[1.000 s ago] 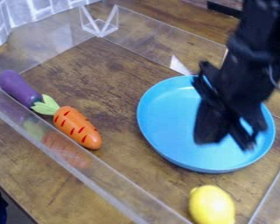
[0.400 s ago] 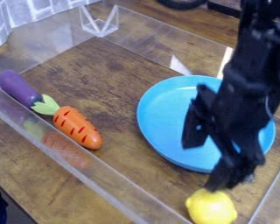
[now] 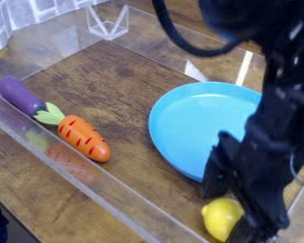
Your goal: Put the lemon on the blue tray
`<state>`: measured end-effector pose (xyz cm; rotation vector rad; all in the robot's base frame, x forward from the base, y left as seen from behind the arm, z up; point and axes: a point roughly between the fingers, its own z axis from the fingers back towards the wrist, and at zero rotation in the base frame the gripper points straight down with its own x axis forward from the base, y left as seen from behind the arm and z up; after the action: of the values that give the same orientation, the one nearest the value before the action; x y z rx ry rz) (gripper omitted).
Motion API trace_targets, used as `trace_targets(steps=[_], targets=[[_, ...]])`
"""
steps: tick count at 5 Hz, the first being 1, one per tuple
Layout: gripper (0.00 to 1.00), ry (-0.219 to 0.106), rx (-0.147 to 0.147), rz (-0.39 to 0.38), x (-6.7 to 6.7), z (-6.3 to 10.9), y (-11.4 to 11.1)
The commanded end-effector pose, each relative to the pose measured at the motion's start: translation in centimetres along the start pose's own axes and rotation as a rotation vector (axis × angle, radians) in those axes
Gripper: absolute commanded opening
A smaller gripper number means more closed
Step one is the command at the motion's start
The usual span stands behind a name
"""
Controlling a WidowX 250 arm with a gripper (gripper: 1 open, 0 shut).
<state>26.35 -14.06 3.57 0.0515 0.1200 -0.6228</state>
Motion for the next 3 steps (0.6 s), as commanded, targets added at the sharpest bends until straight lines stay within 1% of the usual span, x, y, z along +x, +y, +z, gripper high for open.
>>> trace_targets(steps=[1,2,3], targets=[[1.0,-0.04,0.004,0.003,0.7,0.6,-0.2],[0.0,-0.035,0.002,0.02,1.0,0.3,0.2],[0.0,-0.035,0.009,0.038,1.3,1.1,1.0]])
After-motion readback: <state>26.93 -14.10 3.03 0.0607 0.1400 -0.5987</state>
